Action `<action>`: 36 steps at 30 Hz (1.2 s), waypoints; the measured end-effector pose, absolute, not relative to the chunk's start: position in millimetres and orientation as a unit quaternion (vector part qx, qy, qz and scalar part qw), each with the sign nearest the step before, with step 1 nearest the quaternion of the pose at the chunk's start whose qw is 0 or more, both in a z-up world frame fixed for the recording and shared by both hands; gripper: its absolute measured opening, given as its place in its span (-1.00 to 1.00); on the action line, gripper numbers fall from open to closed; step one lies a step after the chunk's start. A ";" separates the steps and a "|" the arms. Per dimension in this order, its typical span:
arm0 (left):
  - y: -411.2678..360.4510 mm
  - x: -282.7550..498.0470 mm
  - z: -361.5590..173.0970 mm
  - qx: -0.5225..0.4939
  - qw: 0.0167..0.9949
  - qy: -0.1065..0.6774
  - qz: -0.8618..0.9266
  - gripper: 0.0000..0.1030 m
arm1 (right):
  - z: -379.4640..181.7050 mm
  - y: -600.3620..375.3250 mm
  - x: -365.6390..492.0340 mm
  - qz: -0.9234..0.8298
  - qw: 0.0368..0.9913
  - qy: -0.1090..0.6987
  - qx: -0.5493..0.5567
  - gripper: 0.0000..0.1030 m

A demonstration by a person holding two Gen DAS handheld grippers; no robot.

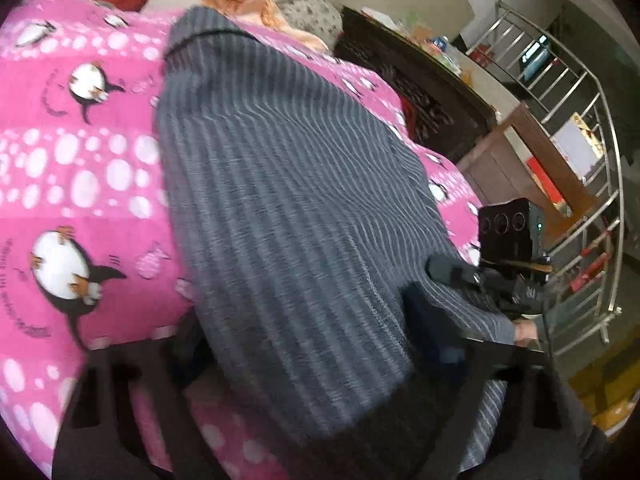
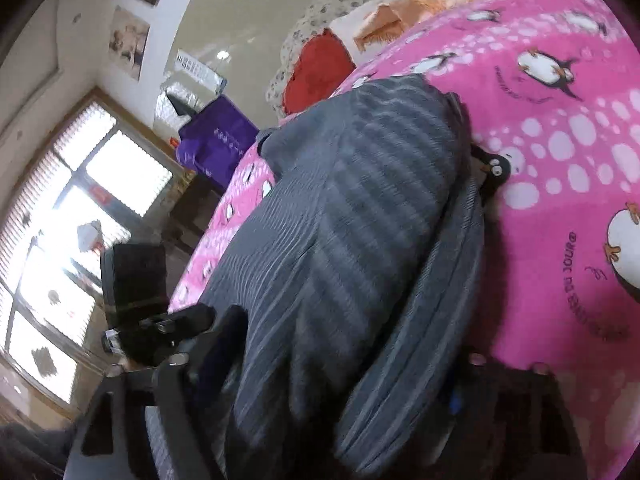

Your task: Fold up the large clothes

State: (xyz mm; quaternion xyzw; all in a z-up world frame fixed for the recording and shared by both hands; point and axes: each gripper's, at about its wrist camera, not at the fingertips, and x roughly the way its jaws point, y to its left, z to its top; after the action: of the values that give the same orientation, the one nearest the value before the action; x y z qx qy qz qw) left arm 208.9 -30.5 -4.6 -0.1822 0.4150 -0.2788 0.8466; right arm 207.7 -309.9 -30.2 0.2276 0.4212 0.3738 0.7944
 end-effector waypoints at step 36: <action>73.1 0.3 73.9 -0.067 0.952 0.298 -0.034 0.99 | 104.6 -218.3 2.3 0.170 0.921 0.350 -0.027 0.65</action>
State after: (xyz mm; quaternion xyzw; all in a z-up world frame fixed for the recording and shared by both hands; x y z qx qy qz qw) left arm 0.3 73.1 73.9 -0.0670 0.2977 -0.0345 0.9517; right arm 2.3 -218.3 104.6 -0.0268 0.3504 0.1700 0.9207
